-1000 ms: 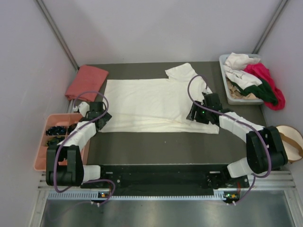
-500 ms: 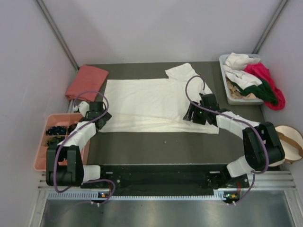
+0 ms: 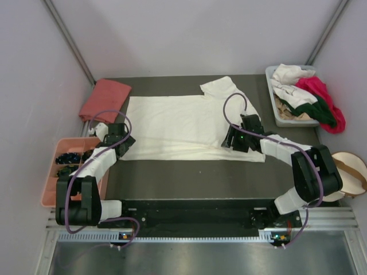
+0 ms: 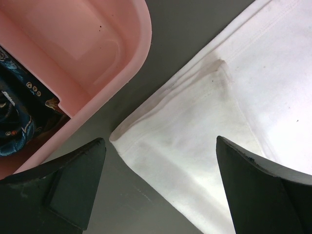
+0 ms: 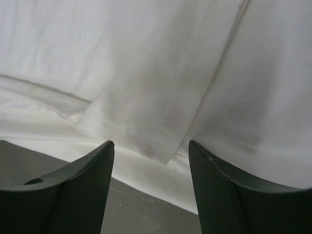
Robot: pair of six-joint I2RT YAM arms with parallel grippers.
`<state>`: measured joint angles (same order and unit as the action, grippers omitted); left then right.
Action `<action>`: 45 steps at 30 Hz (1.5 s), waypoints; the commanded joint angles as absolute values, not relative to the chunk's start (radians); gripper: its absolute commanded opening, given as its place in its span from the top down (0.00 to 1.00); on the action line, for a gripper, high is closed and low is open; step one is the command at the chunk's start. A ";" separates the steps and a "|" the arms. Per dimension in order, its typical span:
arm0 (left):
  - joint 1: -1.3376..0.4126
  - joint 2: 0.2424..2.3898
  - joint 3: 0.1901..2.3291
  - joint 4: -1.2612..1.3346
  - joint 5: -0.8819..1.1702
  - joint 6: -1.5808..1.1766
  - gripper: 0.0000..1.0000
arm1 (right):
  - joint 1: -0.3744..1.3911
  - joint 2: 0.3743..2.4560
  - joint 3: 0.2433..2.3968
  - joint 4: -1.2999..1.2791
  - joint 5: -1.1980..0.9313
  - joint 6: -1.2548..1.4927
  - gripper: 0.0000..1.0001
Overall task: Fold and stack the t-shirts
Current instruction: Fold the flattened tshirt in 1/3 of the way
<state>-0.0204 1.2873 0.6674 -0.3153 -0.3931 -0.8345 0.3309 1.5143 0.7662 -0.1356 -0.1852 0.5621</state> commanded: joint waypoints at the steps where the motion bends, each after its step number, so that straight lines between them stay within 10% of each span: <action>1: -0.011 1.273 0.672 -0.285 -0.408 -0.818 0.01 | 0.347 1.540 0.769 -0.089 -0.179 0.568 0.37; 13: -0.011 1.270 0.675 -0.296 -0.411 -0.819 0.01 | 0.350 1.578 0.784 -0.071 -0.190 0.569 0.40; 22: -0.011 1.270 0.675 -0.296 -0.410 -0.819 0.01 | 0.359 1.580 0.788 -0.077 -0.186 0.565 0.99; 45: -0.011 1.266 0.673 -0.304 -0.411 -0.818 0.01 | 0.360 1.689 0.949 -0.028 -0.275 0.591 1.00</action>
<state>-0.0204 1.2873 0.6674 -0.3157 -0.3927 -0.8345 0.3450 1.6489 0.8833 -0.0814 -0.2424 0.5804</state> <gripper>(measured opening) 0.989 0.008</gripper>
